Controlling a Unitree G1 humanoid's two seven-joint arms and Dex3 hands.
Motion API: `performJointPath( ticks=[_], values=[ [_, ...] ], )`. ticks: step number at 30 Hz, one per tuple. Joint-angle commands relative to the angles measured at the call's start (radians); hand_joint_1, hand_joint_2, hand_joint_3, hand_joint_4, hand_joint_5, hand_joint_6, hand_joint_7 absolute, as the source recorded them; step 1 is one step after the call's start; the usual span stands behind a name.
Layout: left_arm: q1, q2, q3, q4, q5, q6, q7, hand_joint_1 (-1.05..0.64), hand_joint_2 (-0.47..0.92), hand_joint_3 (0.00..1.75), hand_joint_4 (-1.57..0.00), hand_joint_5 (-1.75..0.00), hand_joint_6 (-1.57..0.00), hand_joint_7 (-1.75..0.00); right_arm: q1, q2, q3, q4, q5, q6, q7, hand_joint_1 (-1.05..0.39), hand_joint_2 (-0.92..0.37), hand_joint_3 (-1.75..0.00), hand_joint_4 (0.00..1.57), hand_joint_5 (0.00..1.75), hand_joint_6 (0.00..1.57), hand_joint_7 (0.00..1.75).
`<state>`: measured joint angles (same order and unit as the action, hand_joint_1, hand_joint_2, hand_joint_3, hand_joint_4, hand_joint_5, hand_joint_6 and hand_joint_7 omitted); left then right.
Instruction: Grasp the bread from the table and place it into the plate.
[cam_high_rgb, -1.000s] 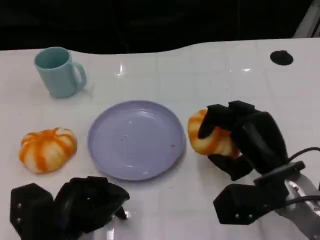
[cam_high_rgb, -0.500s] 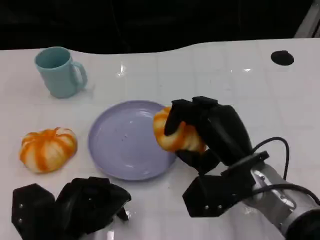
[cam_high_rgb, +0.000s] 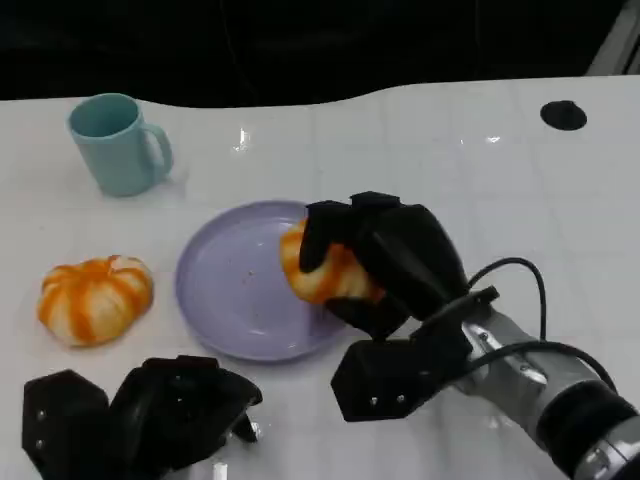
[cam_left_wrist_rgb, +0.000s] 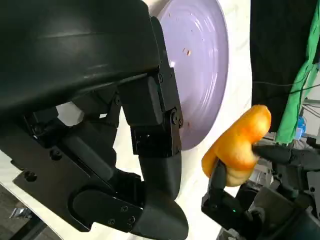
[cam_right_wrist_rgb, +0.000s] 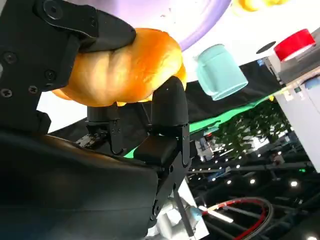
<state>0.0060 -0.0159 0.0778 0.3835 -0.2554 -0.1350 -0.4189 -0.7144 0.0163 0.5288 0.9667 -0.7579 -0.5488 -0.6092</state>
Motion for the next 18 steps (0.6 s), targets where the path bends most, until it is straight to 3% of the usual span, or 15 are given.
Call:
performJointPath(
  ticks=[1,8,12,14,16,17,18],
  values=[
    [0.015,0.009,-0.002,0.004,0.005,-0.008,-0.001,-1.05,0.5,0.47,-0.92,-1.47,-1.57,-0.29,-0.05,0.033,0.005,0.067,0.013,-0.027,-0.019,-0.12,-0.38,-1.28,0.94,1.75,0.83,1.52],
    [0.014,0.008,-0.007,-0.001,0.006,-0.001,0.003,-1.05,0.49,0.48,-0.91,-1.46,-1.57,-0.29,-0.085,0.08,-0.004,0.139,0.032,-0.039,-0.002,-0.12,-0.42,-1.24,0.87,1.73,0.8,1.43],
    [0.013,0.007,-0.01,0.0,0.01,-0.005,0.005,-1.05,0.49,0.49,-0.91,-1.47,-1.57,-0.28,-0.103,0.086,0.005,0.147,0.034,0.001,0.077,-0.16,-0.51,-0.91,0.69,1.35,0.75,0.81],
    [0.014,0.008,-0.012,-0.001,0.015,-0.009,0.008,-1.05,0.49,0.49,-0.91,-1.47,-1.57,-0.28,-0.113,0.08,0.02,0.138,0.022,0.037,0.135,-0.27,-0.64,-0.65,0.46,0.91,0.61,0.43],
    [0.013,0.008,-0.012,0.004,0.016,-0.015,0.006,-1.05,0.49,0.5,-0.91,-1.47,-1.57,-0.28,-0.115,0.074,0.033,0.122,0.014,0.07,0.181,-0.34,-0.76,-0.41,0.37,0.66,0.58,0.2],
    [0.012,0.009,-0.011,0.007,0.015,-0.019,0.003,-1.05,0.49,0.5,-0.91,-1.47,-1.57,-0.28,-0.114,0.072,0.038,0.113,0.013,0.083,0.2,-0.45,-0.86,-0.25,0.2,0.54,0.48,0.09],
    [0.012,0.01,-0.012,0.009,0.016,-0.022,0.002,-1.05,0.5,0.5,-0.91,-1.47,-1.57,-0.28,-0.11,0.069,0.041,0.102,0.015,0.092,0.22,-0.49,-0.89,-0.19,0.13,0.5,0.44,0.04]
  ],
)
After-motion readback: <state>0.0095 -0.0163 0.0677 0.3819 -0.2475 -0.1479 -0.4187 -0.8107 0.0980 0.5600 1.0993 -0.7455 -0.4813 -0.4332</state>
